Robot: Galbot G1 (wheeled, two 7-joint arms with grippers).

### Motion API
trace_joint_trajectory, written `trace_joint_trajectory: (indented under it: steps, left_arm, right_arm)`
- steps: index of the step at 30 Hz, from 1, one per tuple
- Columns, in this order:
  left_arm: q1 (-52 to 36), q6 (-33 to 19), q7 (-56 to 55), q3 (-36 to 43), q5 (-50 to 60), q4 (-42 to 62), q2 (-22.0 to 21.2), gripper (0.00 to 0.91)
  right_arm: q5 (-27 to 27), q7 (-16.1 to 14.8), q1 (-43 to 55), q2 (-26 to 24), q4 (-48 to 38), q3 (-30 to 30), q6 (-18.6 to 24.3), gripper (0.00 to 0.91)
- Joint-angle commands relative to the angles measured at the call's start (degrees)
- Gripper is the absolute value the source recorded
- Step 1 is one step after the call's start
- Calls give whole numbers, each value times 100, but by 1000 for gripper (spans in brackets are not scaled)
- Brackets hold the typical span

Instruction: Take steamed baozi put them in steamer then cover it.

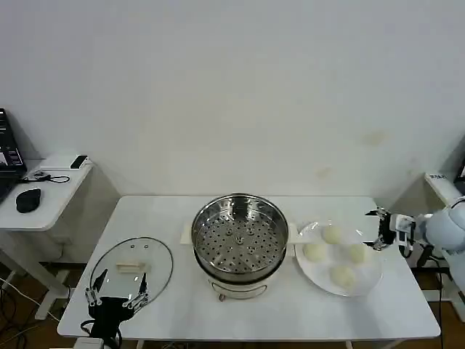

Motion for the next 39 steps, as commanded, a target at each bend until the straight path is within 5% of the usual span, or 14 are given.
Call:
trace_joint_trajectory:
  steps: [1, 13, 29, 35, 39]
  left_arm:
    - [0, -71, 12, -130, 51, 81, 20, 907]
    - [-115, -75, 51, -148, 44, 217, 11, 907]
    - [-263, -60, 57, -148, 24, 322, 28, 907]
    - [-269, -76, 44, -154, 6, 342, 43, 907]
    - [-299, -96, -5, -184, -57, 310, 41, 907]
  right_arm:
    - [-412, -553, 1973, 422, -1234, -2162, 500, 907]
    - [-621, -414, 2255, 1443, -2109, -2686, 465, 907]
    - [-963, -280, 2290, 1672, -2581, -2745, 386, 907]
    - [-937, -268, 2266, 1702, -2635, -2779, 332, 746]
    - [-891, -205, 2253, 1723, -2628, -2806, 292, 715]
